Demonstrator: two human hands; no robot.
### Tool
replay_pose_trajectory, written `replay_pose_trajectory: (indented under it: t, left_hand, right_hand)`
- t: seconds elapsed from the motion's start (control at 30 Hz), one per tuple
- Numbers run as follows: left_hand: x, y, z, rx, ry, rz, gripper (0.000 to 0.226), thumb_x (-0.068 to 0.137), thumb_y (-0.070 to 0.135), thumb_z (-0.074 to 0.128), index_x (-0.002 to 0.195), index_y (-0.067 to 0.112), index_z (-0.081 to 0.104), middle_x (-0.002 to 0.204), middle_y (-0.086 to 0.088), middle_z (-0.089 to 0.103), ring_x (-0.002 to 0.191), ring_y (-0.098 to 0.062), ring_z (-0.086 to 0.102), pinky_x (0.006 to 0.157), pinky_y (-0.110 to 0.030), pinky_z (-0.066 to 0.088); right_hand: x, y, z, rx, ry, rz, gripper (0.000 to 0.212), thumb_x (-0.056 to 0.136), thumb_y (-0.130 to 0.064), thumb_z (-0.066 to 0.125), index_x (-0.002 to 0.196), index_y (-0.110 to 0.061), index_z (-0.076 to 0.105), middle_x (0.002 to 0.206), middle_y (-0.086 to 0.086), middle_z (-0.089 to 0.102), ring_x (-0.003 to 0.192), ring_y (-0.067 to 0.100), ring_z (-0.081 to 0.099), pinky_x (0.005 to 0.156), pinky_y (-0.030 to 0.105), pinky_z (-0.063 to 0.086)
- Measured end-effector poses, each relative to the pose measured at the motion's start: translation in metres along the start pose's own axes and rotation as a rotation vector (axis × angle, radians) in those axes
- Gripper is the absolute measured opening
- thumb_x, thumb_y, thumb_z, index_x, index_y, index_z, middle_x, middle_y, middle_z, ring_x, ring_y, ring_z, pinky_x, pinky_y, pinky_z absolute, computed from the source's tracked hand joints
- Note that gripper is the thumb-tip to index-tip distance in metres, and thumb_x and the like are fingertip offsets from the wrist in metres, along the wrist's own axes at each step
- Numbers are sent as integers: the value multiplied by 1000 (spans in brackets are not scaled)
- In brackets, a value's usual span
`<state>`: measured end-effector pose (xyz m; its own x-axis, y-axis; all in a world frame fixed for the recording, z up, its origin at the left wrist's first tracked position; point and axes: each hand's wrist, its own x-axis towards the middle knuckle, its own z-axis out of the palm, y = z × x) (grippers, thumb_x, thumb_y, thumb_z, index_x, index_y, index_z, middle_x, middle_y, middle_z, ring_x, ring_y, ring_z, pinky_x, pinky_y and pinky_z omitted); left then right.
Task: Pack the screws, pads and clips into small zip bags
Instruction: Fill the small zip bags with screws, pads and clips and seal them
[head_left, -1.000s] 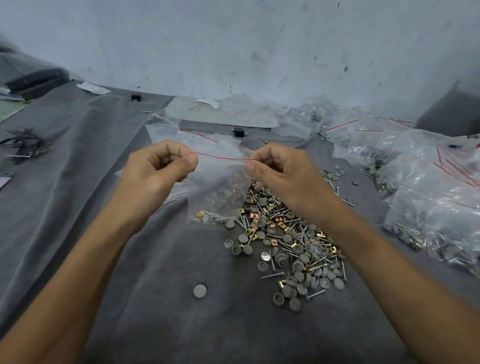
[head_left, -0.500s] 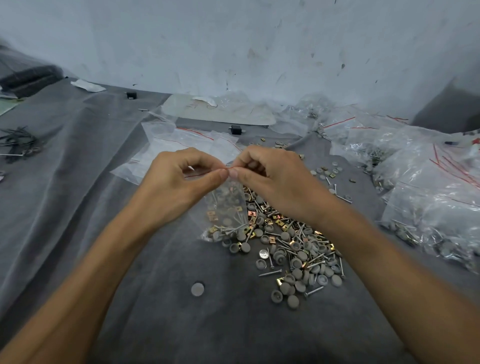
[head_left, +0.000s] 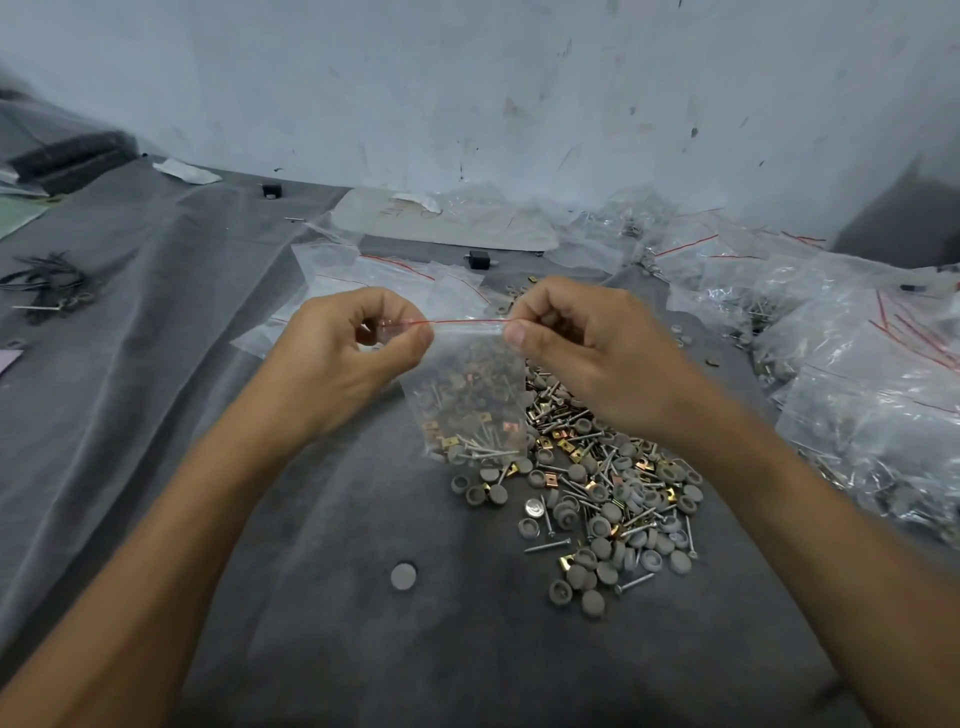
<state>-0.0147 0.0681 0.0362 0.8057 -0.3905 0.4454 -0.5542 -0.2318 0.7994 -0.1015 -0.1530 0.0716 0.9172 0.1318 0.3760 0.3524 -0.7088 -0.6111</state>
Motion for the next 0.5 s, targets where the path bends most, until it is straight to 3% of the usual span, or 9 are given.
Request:
replay_pose_trajectory:
  t: [0.13,0.27,0.4,0.5]
  left_hand:
    - [-1,-4,-6,24,17,3,23,92,9,69,73,21,64,65,13,58,62,-2,48,63,-15,43]
    - [1,-25,-29,-27,218,-58,20,95,11,65,77,18,65,71,9,60,63,-2,48,60,-11,41]
    - [0,-32,-22,-47,223,-53,16,95,24,69,79,21,70,73,15,67,67,1,53,66,-10,45]
    - [0,-34,-13,-48,222,-37,14,94,30,71,81,23,72,80,5,70,70,-1,55,66,-11,46]
  right_hand:
    - [-10,1,-9,49,34,-13,15,101,-22,60,90,-12,63,68,-6,54,59,5,46,55,20,37]
    - [-23,10,-34,109,124,-16,14,102,-16,56,91,-10,60,76,22,57,69,41,54,63,58,47]
    - [-35,13,-39,88,148,18,16,102,-16,58,86,-18,58,74,21,55,65,38,51,61,56,44]
    - [-39,16,-40,82,186,39,15,102,-19,57,86,-17,57,74,20,55,71,41,53,65,59,46]
